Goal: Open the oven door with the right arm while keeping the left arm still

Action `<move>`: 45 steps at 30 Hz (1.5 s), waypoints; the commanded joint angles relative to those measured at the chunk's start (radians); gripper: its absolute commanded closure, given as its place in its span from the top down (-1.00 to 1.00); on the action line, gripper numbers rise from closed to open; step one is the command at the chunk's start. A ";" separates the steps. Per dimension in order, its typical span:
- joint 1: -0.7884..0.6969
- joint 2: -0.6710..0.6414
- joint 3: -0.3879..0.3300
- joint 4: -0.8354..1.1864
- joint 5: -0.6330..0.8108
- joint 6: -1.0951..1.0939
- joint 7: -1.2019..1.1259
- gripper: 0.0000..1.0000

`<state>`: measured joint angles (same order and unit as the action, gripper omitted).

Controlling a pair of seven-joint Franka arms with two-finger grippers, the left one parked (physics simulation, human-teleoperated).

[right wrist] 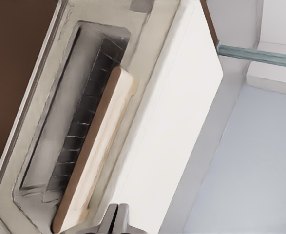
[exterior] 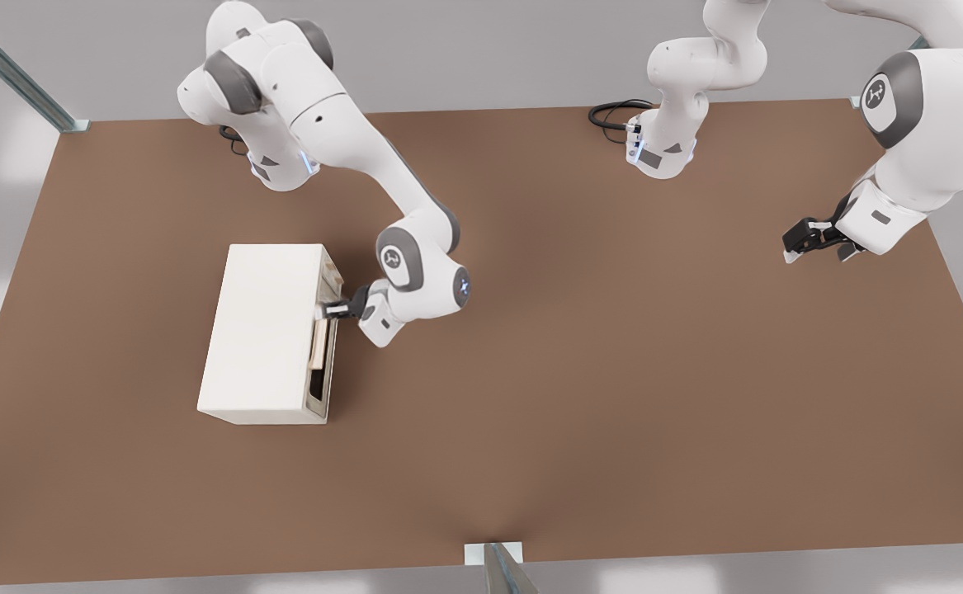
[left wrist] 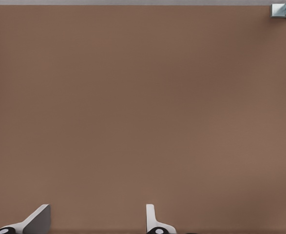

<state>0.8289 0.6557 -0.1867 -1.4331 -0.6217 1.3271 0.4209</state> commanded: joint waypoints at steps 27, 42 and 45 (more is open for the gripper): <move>-0.004 0.064 -0.020 0.002 -0.004 0.069 0.289 -1.00; -0.112 -0.269 0.300 0.115 0.468 0.152 0.179 -1.00; -0.181 -0.386 0.311 0.085 0.507 0.130 0.139 -1.00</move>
<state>0.6650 0.3012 0.1165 -1.3380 -0.1969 1.4377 0.6612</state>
